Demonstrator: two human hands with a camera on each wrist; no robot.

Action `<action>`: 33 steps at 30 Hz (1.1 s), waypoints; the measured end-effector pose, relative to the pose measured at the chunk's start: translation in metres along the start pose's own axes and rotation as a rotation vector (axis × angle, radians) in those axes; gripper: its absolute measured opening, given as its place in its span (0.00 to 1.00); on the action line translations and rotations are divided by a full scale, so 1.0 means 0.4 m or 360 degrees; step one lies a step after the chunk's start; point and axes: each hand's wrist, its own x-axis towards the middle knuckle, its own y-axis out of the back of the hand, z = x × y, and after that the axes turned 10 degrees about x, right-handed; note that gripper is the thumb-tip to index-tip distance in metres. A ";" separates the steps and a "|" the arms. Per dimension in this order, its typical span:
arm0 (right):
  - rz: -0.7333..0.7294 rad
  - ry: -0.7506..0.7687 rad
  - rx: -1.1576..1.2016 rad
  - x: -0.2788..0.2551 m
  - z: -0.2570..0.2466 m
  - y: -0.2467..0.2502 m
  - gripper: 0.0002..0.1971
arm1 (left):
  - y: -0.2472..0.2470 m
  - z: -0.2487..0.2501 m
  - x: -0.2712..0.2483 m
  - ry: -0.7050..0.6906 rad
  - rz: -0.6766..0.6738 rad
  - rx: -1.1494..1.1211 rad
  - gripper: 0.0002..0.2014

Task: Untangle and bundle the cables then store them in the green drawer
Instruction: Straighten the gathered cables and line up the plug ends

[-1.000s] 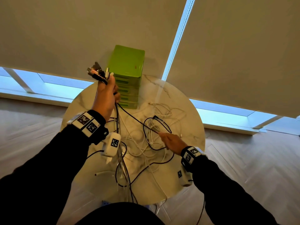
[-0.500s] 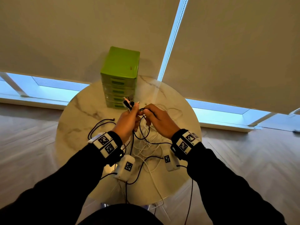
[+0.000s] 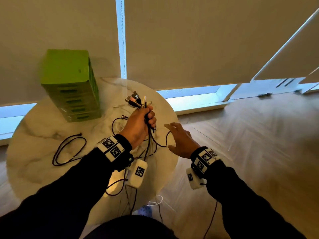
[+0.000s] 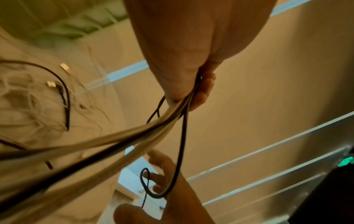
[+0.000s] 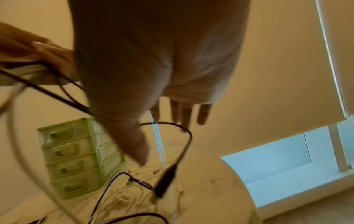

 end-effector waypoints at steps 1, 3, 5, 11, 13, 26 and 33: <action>-0.0043 0.0111 0.0048 -0.024 -0.006 0.007 0.40 | -0.026 -0.012 0.005 0.0003 -0.0024 0.0021 0.12; -0.0122 0.0200 0.0133 -0.080 -0.016 0.024 0.31 | -0.079 -0.043 0.017 0.0011 -0.0087 0.0060 0.12; -0.0066 0.0234 0.0202 -0.127 -0.018 0.036 0.21 | -0.125 -0.070 0.022 0.0008 -0.0158 0.0092 0.12; 0.0013 0.0003 0.0464 -0.221 0.002 0.059 0.13 | -0.200 -0.122 0.029 -0.0123 -0.0243 0.0476 0.09; 0.0239 -0.0022 0.0469 -0.251 0.030 0.068 0.10 | -0.203 -0.127 0.036 -0.0226 -0.0194 0.0777 0.09; -0.0131 -0.1062 0.0156 -0.266 0.323 -0.026 0.24 | -0.168 -0.110 0.055 0.0004 -0.0429 0.0454 0.13; 0.0076 -0.0057 0.0873 -0.169 0.098 -0.006 0.23 | -0.160 -0.114 0.044 0.0035 -0.0503 0.0451 0.14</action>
